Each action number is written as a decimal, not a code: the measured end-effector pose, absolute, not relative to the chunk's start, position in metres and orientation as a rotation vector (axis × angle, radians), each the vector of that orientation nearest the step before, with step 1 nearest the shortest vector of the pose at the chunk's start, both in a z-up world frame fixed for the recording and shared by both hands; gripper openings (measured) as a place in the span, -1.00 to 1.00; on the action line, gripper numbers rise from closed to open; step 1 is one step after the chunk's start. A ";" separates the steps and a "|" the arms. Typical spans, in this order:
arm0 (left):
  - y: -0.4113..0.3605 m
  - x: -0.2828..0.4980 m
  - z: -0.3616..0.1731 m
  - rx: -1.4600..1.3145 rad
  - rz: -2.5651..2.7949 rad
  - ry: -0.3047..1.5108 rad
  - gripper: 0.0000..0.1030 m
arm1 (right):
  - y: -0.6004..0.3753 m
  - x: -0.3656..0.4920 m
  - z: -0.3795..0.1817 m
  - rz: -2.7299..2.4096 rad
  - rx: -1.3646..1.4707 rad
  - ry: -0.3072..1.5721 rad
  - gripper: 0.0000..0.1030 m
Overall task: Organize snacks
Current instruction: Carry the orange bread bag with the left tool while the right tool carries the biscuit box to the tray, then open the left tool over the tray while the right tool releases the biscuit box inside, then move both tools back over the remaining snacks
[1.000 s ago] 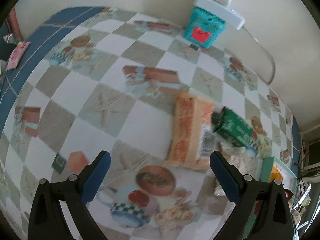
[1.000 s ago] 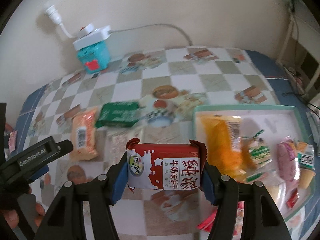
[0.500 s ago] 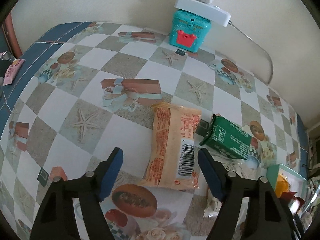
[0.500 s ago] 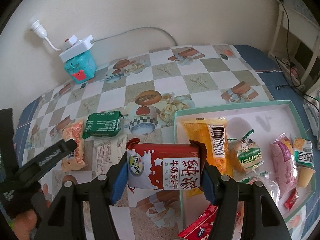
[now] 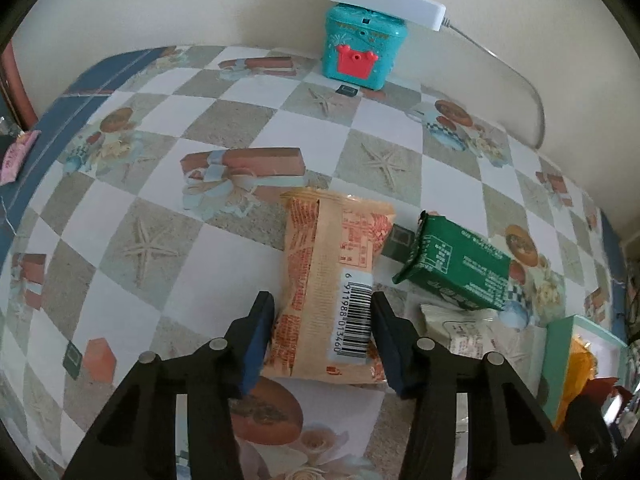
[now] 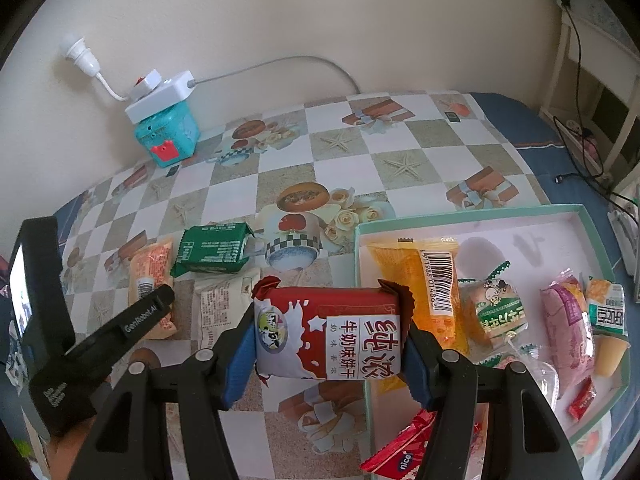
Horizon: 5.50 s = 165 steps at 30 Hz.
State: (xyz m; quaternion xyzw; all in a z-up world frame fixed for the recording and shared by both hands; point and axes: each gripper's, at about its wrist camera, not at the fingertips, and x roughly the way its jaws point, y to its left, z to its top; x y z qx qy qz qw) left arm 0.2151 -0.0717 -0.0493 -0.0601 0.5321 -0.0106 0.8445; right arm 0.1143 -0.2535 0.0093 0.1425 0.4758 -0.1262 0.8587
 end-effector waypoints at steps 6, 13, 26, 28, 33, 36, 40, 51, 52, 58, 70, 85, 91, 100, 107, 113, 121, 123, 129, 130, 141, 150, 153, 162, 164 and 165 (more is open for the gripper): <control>-0.069 0.214 -0.048 -0.131 -0.011 1.133 -0.17 | -0.255 0.114 0.011 -0.267 0.305 0.995 0.28; -0.050 0.211 -0.034 -0.187 0.004 1.114 -0.21 | -0.259 0.112 0.016 -0.275 0.325 0.984 0.28; -0.043 0.194 0.021 -0.220 -0.042 1.070 -0.21 | -0.296 0.099 0.021 -0.363 0.388 0.983 0.28; -0.046 0.192 0.028 -0.224 -0.060 1.062 -0.21 | -0.307 0.094 0.023 -0.388 0.404 0.971 0.28; -0.062 0.184 0.044 -0.204 -0.097 1.036 -0.21 | -0.343 0.080 0.025 -0.491 0.430 0.955 0.28; -0.079 0.179 0.050 -0.182 -0.140 1.026 -0.21 | -0.366 0.070 0.022 -0.550 0.465 0.956 0.28; -0.103 0.172 0.055 -0.180 -0.212 1.032 -0.21 | -0.394 0.057 0.019 -0.623 0.497 0.942 0.28; -0.181 0.150 0.059 -0.100 -0.404 1.049 -0.21 | -0.439 0.034 0.009 -0.775 0.543 0.921 0.28; -0.190 0.147 0.059 -0.084 -0.421 1.051 -0.21 | -0.441 0.032 0.008 -0.784 0.543 0.920 0.28; -0.224 0.132 0.055 -0.026 -0.493 1.077 -0.21 | -0.451 0.028 0.003 -0.813 0.553 0.924 0.28; -0.275 0.109 0.037 0.094 -0.600 1.120 -0.21 | -0.466 0.019 -0.007 -0.834 0.593 0.925 0.28; -0.293 0.104 0.017 0.120 -0.631 1.170 -0.21 | -0.466 0.019 -0.007 -0.806 0.587 0.916 0.30; -0.298 0.104 0.009 0.137 -0.635 1.196 -0.18 | -0.466 0.022 -0.009 -0.779 0.593 0.930 0.33; -0.289 0.111 0.012 0.132 -0.588 1.190 0.20 | -0.464 0.025 -0.008 -0.768 0.574 0.945 0.50; -0.269 0.123 0.017 0.109 -0.494 1.179 0.54 | -0.458 0.029 -0.003 -0.762 0.540 0.951 0.79; -0.247 0.137 0.017 0.084 -0.376 1.149 0.72 | -0.453 0.032 -0.001 -0.755 0.520 0.951 1.00; -0.222 0.148 0.016 0.000 -0.297 1.155 0.88 | -0.444 0.037 0.001 -0.731 0.513 0.963 1.00; -0.216 0.150 0.015 -0.026 -0.287 1.164 0.90 | -0.439 0.038 0.006 -0.719 0.512 0.957 1.00; -0.188 0.157 0.014 -0.120 -0.238 1.190 0.90 | -0.421 0.042 0.019 -0.670 0.499 0.945 1.00; -0.183 0.158 0.015 -0.129 -0.227 1.192 0.90 | -0.419 0.042 0.020 -0.666 0.496 0.945 1.00; -0.126 0.162 0.022 -0.147 -0.101 1.176 0.90 | -0.378 0.054 0.036 -0.601 0.412 0.960 1.00; -0.056 0.164 0.023 -0.197 0.050 1.161 0.90 | -0.342 0.069 0.036 -0.543 0.339 0.978 1.00; -0.040 0.166 0.021 -0.213 0.083 1.162 0.90 | -0.328 0.076 0.035 -0.508 0.324 0.983 1.00; -0.008 0.177 -0.004 -0.235 0.142 1.209 0.90 | -0.260 0.108 0.019 -0.299 0.290 1.004 1.00; -0.007 0.182 -0.017 -0.223 0.134 1.248 0.90 | -0.244 0.115 0.013 -0.268 0.270 1.015 1.00; -0.006 0.183 -0.022 -0.228 0.136 1.263 0.90 | -0.237 0.118 0.010 -0.256 0.260 1.019 1.00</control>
